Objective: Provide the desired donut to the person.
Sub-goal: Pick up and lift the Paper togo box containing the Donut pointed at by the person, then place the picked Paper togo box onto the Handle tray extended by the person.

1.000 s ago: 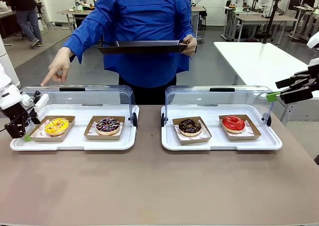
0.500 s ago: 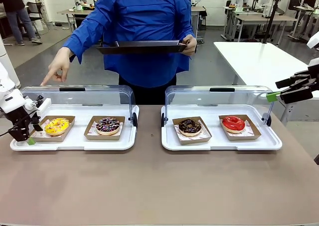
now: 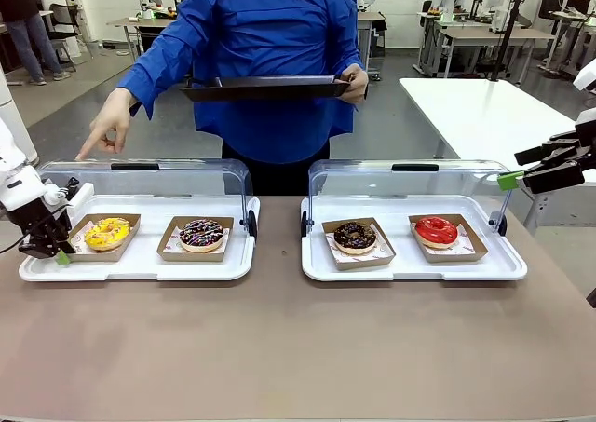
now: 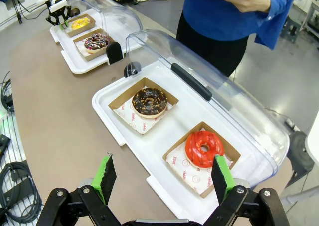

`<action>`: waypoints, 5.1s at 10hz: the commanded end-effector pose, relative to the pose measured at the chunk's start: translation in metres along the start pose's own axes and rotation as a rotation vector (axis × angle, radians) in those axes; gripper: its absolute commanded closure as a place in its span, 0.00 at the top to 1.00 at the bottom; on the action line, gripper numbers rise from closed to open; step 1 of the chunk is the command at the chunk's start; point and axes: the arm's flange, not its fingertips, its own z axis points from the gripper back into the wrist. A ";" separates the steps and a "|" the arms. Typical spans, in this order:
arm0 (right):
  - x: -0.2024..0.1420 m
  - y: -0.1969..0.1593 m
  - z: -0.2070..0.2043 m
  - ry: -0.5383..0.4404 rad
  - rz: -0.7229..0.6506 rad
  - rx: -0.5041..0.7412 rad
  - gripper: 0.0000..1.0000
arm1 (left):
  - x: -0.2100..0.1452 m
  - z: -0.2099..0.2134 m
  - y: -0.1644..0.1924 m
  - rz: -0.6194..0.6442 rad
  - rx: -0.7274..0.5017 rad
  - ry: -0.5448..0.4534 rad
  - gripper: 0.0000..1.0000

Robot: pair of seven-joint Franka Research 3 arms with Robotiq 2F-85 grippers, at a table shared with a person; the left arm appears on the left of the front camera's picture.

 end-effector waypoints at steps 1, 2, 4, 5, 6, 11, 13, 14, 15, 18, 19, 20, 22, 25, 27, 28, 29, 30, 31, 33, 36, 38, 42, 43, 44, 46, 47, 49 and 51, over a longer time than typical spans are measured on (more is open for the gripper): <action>-0.002 -0.001 -0.001 -0.009 0.011 0.008 1.00 | -0.003 0.004 0.000 -0.017 -0.014 0.001 0.00; -0.002 -0.001 -0.001 -0.009 0.011 0.008 1.00 | -0.002 0.005 -0.001 -0.031 -0.021 -0.008 0.00; -0.002 -0.001 -0.001 -0.009 0.011 0.008 1.00 | 0.000 0.011 -0.012 -0.050 -0.017 -0.012 0.00; -0.002 -0.001 -0.001 -0.009 0.011 0.008 1.00 | 0.004 0.019 -0.028 -0.046 -0.005 0.010 0.00; -0.002 -0.001 -0.001 -0.009 0.011 0.008 1.00 | 0.006 0.029 -0.045 -0.069 0.009 -0.002 0.00; -0.002 -0.001 -0.001 -0.009 0.011 0.008 1.00 | 0.011 0.096 -0.132 0.018 0.053 -0.084 0.00; -0.002 -0.001 -0.001 -0.009 0.011 0.008 1.00 | 0.017 0.132 -0.167 0.004 0.116 -0.110 0.00; -0.002 -0.001 -0.001 -0.009 0.011 0.008 1.00 | 0.025 0.163 -0.182 -0.024 0.159 -0.139 0.00; -0.002 -0.001 -0.001 -0.009 0.011 0.008 1.00 | 0.035 0.185 -0.190 -0.057 0.194 -0.144 0.00; -0.002 -0.001 -0.001 -0.009 0.011 0.008 1.00 | 0.057 0.219 -0.194 -0.113 0.237 -0.133 0.00; -0.002 -0.001 -0.001 -0.009 0.011 0.008 1.00 | 0.056 0.216 -0.188 -0.131 0.214 -0.144 0.00; -0.002 -0.001 -0.001 -0.009 0.011 0.008 1.00 | 0.051 0.228 -0.192 -0.117 0.237 -0.138 0.00; -0.002 -0.001 -0.001 -0.009 0.011 0.008 1.00 | 0.051 0.228 -0.192 -0.117 0.237 -0.138 0.00; -0.002 -0.001 -0.001 -0.009 0.011 0.008 1.00 | 0.051 0.228 -0.192 -0.117 0.237 -0.138 0.00; -0.002 -0.001 -0.001 -0.009 0.011 0.008 1.00 | 0.051 0.228 -0.192 -0.117 0.237 -0.138 0.00; -0.002 -0.001 -0.001 -0.009 0.011 0.008 1.00 | 0.051 0.228 -0.192 -0.117 0.237 -0.138 0.00; -0.002 -0.001 -0.001 -0.009 0.011 0.008 1.00 | 0.051 0.228 -0.192 -0.117 0.237 -0.138 0.00; -0.002 -0.001 -0.001 -0.009 0.011 0.008 1.00 | 0.051 0.228 -0.192 -0.117 0.237 -0.138 0.00; -0.002 -0.001 -0.001 -0.009 0.011 0.008 1.00 | 0.051 0.228 -0.192 -0.117 0.237 -0.138 0.00; -0.002 -0.001 -0.001 -0.009 0.011 0.008 1.00 | 0.051 0.228 -0.192 -0.117 0.237 -0.138 0.00; -0.002 -0.001 -0.001 -0.009 0.011 0.008 1.00 | 0.051 0.228 -0.192 -0.117 0.237 -0.138 0.00; -0.002 -0.001 -0.001 -0.009 0.011 0.008 1.00 | 0.051 0.228 -0.192 -0.117 0.237 -0.138 0.00; -0.002 -0.001 -0.001 -0.009 0.011 0.008 1.00 | 0.051 0.228 -0.192 -0.117 0.237 -0.138 0.00; -0.002 -0.001 -0.001 -0.009 0.011 0.008 1.00 | 0.051 0.228 -0.192 -0.117 0.237 -0.138 0.00; -0.002 -0.001 -0.001 -0.009 0.011 0.008 1.00 | 0.051 0.228 -0.192 -0.117 0.237 -0.138 0.00; -0.002 -0.001 -0.001 -0.009 0.011 0.008 1.00 | 0.051 0.228 -0.192 -0.117 0.237 -0.138 0.00; -0.002 -0.001 -0.001 -0.009 0.011 0.008 1.00 | 0.051 0.228 -0.192 -0.117 0.237 -0.138 0.00; -0.002 -0.001 -0.001 -0.009 0.011 0.008 1.00 | 0.051 0.228 -0.192 -0.117 0.237 -0.138 0.00; -0.002 -0.001 -0.001 -0.009 0.011 0.008 1.00 | 0.051 0.228 -0.192 -0.117 0.237 -0.138 0.00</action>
